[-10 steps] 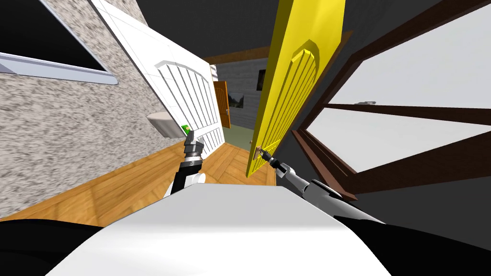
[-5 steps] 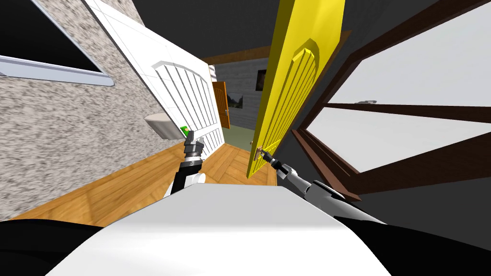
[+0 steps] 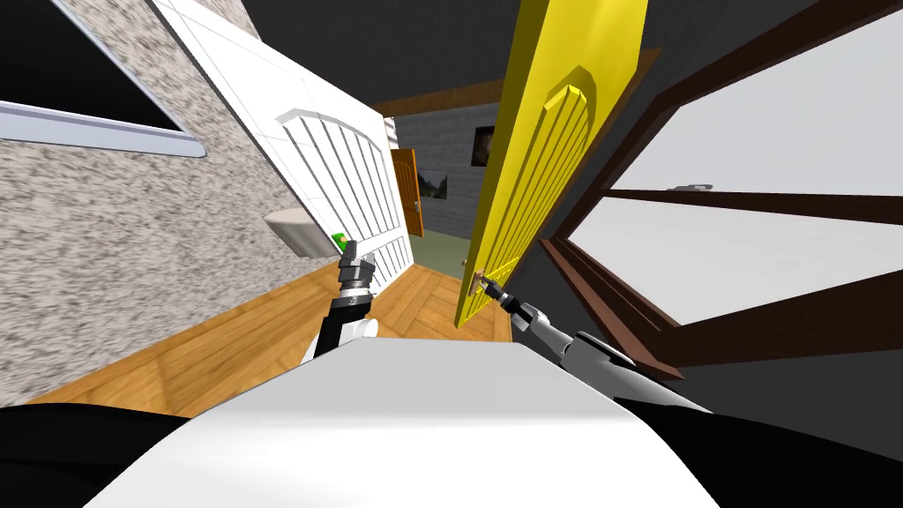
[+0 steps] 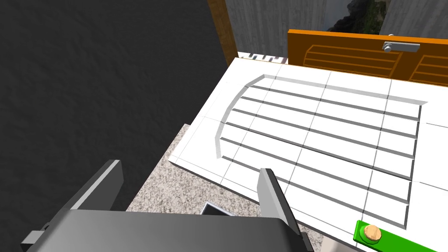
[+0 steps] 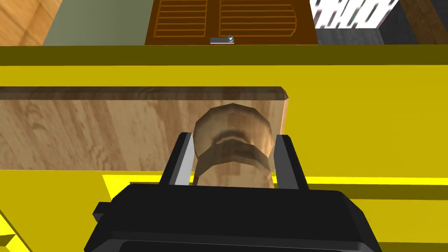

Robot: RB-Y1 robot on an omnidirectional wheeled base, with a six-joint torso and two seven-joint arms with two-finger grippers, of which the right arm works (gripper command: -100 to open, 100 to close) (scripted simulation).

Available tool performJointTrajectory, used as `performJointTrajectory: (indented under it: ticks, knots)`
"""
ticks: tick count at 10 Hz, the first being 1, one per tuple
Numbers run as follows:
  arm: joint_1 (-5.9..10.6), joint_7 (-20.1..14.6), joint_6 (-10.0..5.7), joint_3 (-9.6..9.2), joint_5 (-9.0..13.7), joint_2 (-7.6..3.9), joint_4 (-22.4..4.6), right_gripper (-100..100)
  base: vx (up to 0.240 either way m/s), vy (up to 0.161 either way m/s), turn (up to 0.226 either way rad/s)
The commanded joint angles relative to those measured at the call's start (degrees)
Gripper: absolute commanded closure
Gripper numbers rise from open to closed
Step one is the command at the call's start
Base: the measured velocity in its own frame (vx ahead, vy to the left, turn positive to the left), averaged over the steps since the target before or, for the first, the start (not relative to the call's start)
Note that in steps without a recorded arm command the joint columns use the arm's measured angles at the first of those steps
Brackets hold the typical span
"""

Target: Pull the door open

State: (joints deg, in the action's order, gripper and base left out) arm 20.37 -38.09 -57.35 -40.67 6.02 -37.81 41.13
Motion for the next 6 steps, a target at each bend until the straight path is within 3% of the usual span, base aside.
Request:
performJointTrajectory:
  ticks: [1, 3, 4, 6]
  knots:
    - [-0.83, -0.03, -2.00, -1.02, -0.34, 0.27, -0.22, 100, 0.009, 0.062, 0.024]
    - [-1.25, -0.15, -4.74, -1.60, -0.36, -0.12, -1.21, 100, 0.009, 0.093, 0.008]
    - [-2.00, -1.02, -5.65, -1.14, -0.03, -2.11, -1.34, -100, -0.016, 0.040, -0.184]
    - [-2.53, -1.67, -7.16, -1.08, 0.13, -3.37, -2.12, -100, -0.038, -0.022, -0.142]
